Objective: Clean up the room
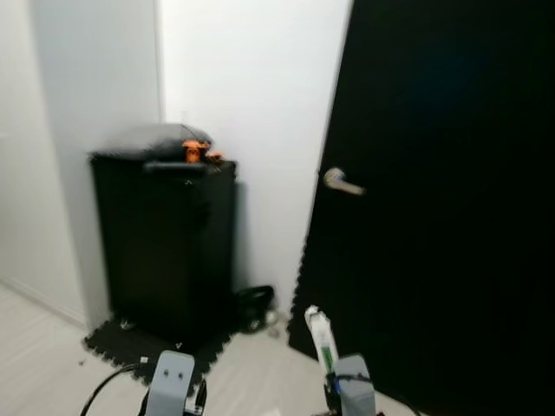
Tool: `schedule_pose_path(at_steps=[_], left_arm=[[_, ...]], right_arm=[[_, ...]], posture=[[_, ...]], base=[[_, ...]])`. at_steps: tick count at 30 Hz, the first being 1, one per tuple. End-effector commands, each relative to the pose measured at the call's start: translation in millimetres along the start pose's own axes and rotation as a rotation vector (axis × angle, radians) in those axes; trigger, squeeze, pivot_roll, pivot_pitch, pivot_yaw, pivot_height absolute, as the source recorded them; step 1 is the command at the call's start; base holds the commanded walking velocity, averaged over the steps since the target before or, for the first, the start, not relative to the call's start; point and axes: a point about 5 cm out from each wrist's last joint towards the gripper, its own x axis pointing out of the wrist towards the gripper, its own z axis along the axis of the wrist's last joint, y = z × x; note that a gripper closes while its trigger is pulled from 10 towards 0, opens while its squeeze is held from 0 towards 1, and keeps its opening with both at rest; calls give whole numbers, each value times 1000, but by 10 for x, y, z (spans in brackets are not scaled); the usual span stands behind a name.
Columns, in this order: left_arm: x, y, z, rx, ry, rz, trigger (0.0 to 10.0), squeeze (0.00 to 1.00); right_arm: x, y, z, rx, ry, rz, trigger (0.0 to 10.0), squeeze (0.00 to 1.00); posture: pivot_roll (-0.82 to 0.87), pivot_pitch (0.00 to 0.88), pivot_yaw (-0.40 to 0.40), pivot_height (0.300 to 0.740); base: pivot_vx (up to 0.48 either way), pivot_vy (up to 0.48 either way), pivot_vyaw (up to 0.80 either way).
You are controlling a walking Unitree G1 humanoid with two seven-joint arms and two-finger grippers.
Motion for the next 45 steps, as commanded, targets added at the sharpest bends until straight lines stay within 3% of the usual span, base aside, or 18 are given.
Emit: schedule_pose_path(at_steps=[1, 9, 35, 45], left_arm=[[-11, -24, -31, -2, 18, -9, 10000, 0], [22, -53, -3, -14, 12, -13, 10000, 0], [46, 17, 35, 17, 9, -44, 10000, 0], [56, 49, 17, -21, 34, 13, 10000, 0]], right_arm=[[-12, -46, -37, -11, 23, -15, 10000, 0], [-12, -94, -34, -10, 21, -43, 10000, 0], [-10, -14, -63, 29, 23, -71, 10000, 0], [-5, -36, -47, 24, 18, -75, 10000, 0]], posture=[[44, 61, -56, 740], [43, 60, -50, 740], [66, 67, -5, 740], [59, 66, -13, 740]], base=[[0, 0, -800], [0, 0, -800], [0, 0, -800], [0, 0, -800]])
